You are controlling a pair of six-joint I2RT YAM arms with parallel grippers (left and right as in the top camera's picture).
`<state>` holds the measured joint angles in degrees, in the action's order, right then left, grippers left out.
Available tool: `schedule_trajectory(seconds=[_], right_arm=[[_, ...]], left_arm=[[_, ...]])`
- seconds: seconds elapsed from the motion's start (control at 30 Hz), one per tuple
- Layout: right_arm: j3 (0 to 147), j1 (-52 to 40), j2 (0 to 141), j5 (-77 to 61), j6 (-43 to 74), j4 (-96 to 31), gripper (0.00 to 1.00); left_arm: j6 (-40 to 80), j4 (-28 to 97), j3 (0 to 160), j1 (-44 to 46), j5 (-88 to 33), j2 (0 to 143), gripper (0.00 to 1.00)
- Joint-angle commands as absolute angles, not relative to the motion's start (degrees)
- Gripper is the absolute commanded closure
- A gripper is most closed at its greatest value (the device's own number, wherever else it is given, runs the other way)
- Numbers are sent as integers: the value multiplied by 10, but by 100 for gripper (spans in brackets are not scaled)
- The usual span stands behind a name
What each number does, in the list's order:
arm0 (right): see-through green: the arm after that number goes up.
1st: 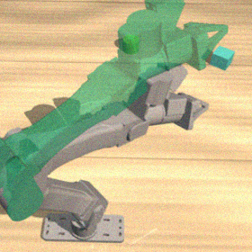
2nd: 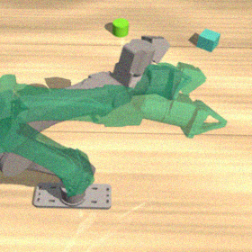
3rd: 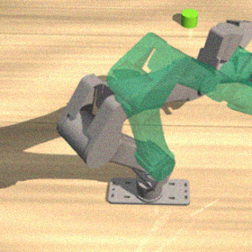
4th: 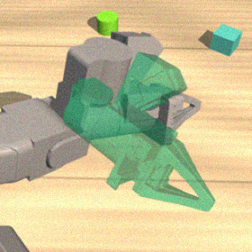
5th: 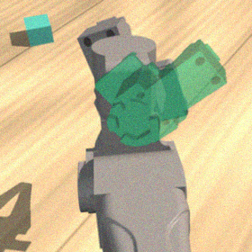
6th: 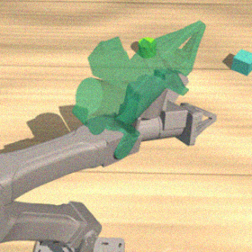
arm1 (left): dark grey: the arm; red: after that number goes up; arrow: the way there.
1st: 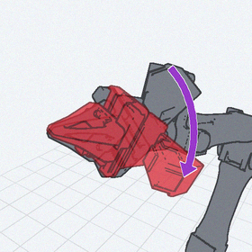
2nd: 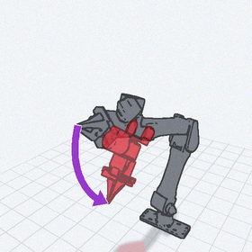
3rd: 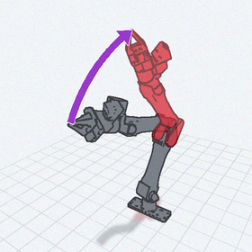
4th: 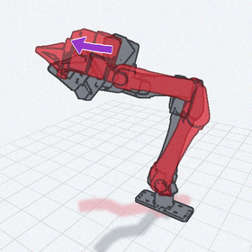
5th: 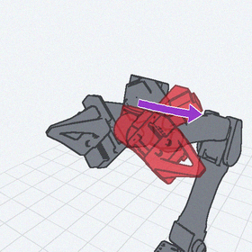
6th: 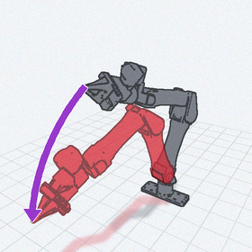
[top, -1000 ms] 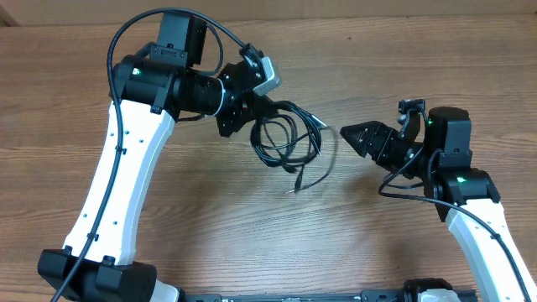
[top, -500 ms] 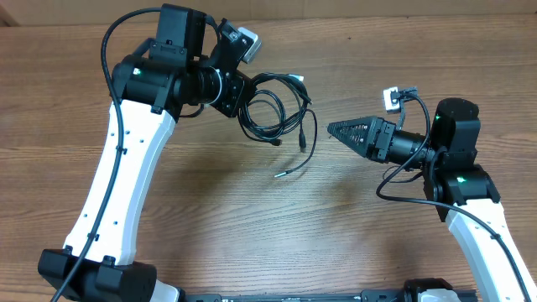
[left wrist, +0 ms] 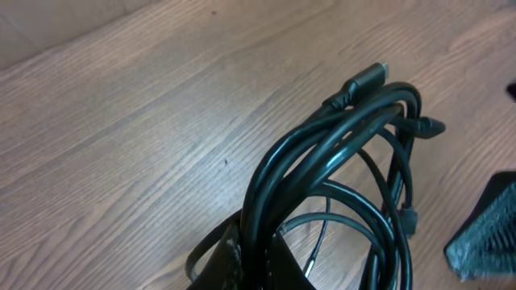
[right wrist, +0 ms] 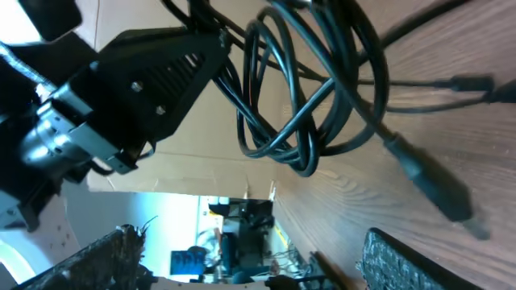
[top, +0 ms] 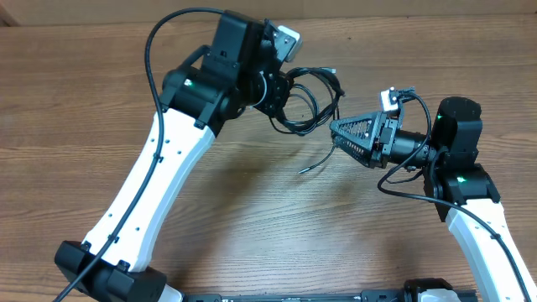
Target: Untangle cables
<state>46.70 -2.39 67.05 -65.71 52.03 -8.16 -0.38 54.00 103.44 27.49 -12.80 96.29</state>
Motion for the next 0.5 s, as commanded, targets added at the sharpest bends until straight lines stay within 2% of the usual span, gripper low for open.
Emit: schedule_trajectory(seconds=[0.0, 0.13, 0.3, 0.47], right_arm=[[473, -30, 670, -663, 563, -77, 16], [473, -46, 670, -663, 603, -55, 21], [473, -56, 670, -656, 620, -32, 35], [473, -56, 670, -636, 618, -33, 38]], left_arm=[[29, 530, 1042, 294, -109, 963, 96], [28, 531, 1042, 317, -70, 964, 96], [31, 528, 1042, 350, -53, 978, 96], [90, 529, 1042, 360, -56, 992, 96]])
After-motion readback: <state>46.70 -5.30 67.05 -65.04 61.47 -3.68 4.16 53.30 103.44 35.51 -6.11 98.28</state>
